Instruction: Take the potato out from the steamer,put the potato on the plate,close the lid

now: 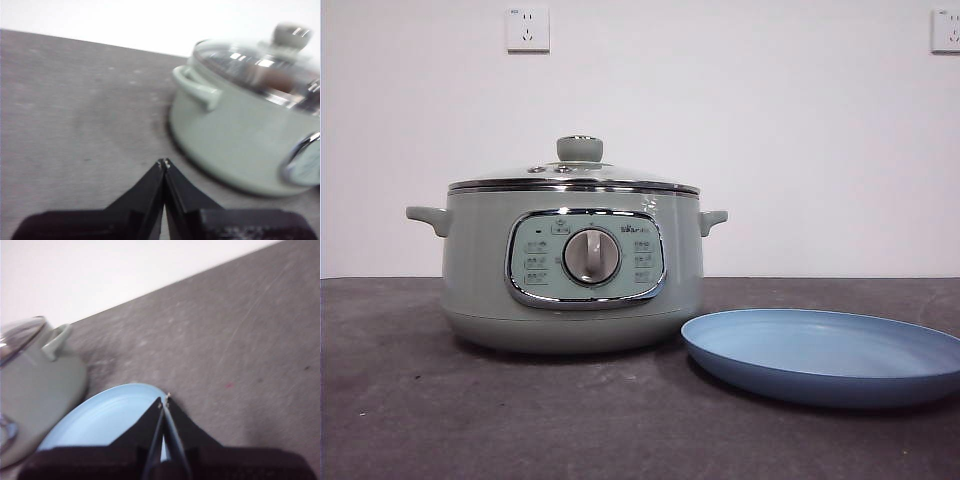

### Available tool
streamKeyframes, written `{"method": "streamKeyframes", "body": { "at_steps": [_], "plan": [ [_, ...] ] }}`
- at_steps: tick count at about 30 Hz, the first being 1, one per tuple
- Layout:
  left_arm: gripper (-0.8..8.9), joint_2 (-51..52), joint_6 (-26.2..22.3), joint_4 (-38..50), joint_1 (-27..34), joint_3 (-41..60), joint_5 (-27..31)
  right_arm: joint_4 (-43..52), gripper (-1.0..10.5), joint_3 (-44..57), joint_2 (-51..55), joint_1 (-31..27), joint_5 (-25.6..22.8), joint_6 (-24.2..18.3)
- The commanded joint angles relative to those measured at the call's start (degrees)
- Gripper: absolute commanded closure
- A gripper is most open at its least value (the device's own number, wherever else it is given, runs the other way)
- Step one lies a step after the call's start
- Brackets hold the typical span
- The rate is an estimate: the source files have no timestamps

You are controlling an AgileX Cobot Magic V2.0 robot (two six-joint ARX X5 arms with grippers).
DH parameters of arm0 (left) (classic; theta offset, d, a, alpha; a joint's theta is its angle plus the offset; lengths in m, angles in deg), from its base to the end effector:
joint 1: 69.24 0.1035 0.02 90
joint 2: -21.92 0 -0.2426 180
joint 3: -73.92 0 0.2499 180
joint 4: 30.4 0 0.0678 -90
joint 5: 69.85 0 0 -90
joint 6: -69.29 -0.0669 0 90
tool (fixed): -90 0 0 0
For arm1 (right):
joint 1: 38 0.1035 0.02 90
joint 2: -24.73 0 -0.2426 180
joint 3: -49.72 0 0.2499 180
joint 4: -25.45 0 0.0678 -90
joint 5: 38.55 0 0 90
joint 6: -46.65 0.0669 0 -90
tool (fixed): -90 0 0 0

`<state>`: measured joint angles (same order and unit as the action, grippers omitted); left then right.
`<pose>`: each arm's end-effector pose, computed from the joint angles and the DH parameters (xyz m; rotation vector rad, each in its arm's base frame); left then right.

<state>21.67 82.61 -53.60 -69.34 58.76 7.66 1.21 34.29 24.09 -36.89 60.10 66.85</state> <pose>0.1506 -0.0147 0.1497 -0.2468 0.1690 -0.2017 0.1509 0.0130 0.1480 0.3618 0.1931 0.1392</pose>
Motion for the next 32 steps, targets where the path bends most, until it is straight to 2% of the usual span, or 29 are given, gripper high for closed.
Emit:
{"method": "streamKeyframes", "body": {
  "at_steps": [1, 5, 9, 13, 16, 19, 23, 28, 32],
  "plan": [
    [8.21, 0.1, 9.0, 0.6, 0.1, -0.7, -2.7, 0.4, 9.6, -2.4, -0.5, 0.2, 0.7, 3.6],
    [8.21, 0.0, 11.8, -0.7, 0.1, -4.1, -6.0, -0.8, 9.6, -7.5, -2.6, 0.2, 0.7, 4.4],
    [8.21, 0.0, 13.3, -4.8, 0.1, -9.0, -6.1, -3.6, 9.6, -13.9, -7.1, 0.2, 3.0, 3.7],
    [8.21, -0.5, 13.2, -9.0, 0.1, -14.3, -9.2, -9.5, 9.6, -22.0, -13.9, 0.2, 9.3, 1.0],
    [8.21, -2.9, 12.8, -11.7, 0.1, -17.9, -12.8, -14.7, 9.6, -28.2, -19.9, 0.2, 14.7, -2.8],
    [8.21, -7.2, 10.2, -15.2, 0.1, -21.7, -16.0, -20.1, 9.6, -34.4, -25.5, 0.2, 20.4, -6.6],
    [8.21, -14.1, 4.1, -21.2, 0.1, -27.6, -21.3, -29.9, 9.6, -43.0, -32.1, 0.3, 25.6, -14.8],
    [8.21, -22.2, -5.3, -31.3, 0.1, -35.3, -25.9, -43.0, 9.6, -51.1, -37.9, 2.4, 25.9, -25.4],
    [8.21, -27.1, -13.1, -39.9, 0.0, -40.7, -26.9, -49.4, 9.6, -53.9, -40.0, 4.3, 25.9, -29.3]
  ]
}}
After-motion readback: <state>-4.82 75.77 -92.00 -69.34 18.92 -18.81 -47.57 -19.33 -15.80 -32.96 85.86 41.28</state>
